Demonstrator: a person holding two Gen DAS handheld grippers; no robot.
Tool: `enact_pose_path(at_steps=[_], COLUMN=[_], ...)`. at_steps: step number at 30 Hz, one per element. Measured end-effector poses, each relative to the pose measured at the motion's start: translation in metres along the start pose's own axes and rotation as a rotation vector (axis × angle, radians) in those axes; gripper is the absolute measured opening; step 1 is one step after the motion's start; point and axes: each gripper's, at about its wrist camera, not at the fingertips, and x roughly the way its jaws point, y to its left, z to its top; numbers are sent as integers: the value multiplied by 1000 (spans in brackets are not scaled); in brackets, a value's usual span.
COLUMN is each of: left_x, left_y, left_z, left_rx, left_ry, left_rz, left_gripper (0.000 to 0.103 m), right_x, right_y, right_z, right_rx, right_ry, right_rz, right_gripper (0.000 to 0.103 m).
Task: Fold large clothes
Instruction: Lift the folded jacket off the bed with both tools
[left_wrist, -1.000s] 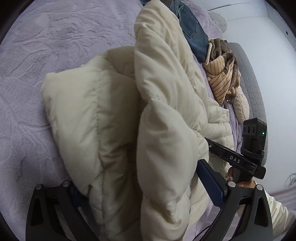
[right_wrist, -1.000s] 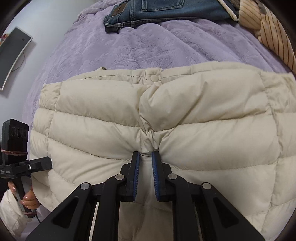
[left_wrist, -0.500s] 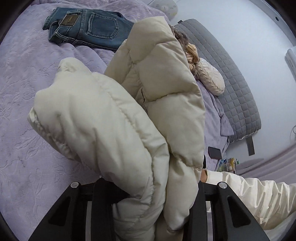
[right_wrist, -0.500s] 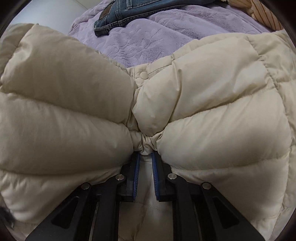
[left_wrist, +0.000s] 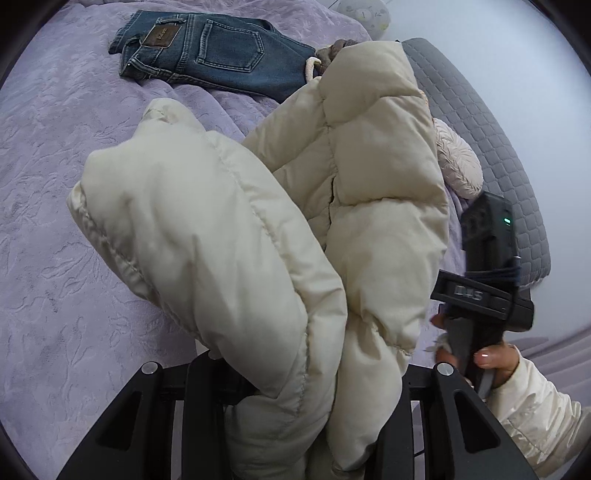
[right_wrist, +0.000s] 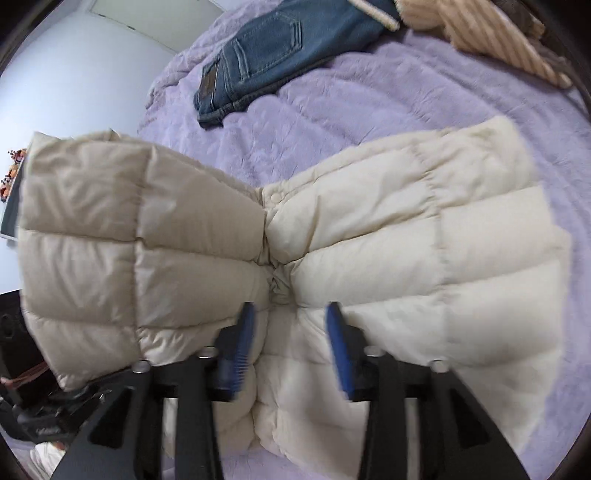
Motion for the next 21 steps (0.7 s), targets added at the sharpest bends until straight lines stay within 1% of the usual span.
enact_pose_path(at_steps=[1,3,4,5,6,7,8,9,10,11,13,16,17,18,19,20,21], left_x=[1,1,2,3,5,7,8,10,12,15,22,38,45,51,59,67,75], left_y=[0,2,0,0,-4,-7,-11,-16,-22,-29,-47,-82,-93,-104,-113,-122,-131], left_z=[0,-1,0,0,2,4,5,5,6,8,10,12,11,11,11,11,11], left_rx=[-6,-18,-23,-27,-30,-32,-31,-27,-22,-15,12,86,111,129,134,136,144], left_ry=[4,12,16,20,24,29,34,40,48,56,73,98,109,122,134,146,155], left_rz=[5,14,22,29,38,47,58,70,82,94,125,166,171,158,142,126,103], left_gripper=[38,38,38,38,38,38,38,38,38,38,38,38,42,55,61,71,76], right_x=[-18,-46,-58,-66,-70,-72,-70,-66,-60,-52,-42,-25,-22,-18,-15,-14,-12], right_y=[-5,-17,-26,-36,-48,-64,-78,-95,-108,-119,-133,-145,-148,-151,-154,-155,-158], right_z=[-4,-10,-16,-23,-22,-27,-29,-29,-34,-38,-46,-48,-47,-46,-46,-46,-44], right_rx=[-1,-2,6,26,59,106,162,219,262,294,336,374,383,388,391,390,388], right_ry=[-37,-91,-113,-127,-131,-129,-116,-99,-86,-77,-70,-64,-60,-54,-49,-43,-37], right_rz=[-18,-72,-120,-169,-202,-205,-185,-153,-119,-84,-18,49,68,86,101,116,131], right_gripper=[75,75,75,75,75,72,59,51,37,28,25,24,24,24,24,24,24])
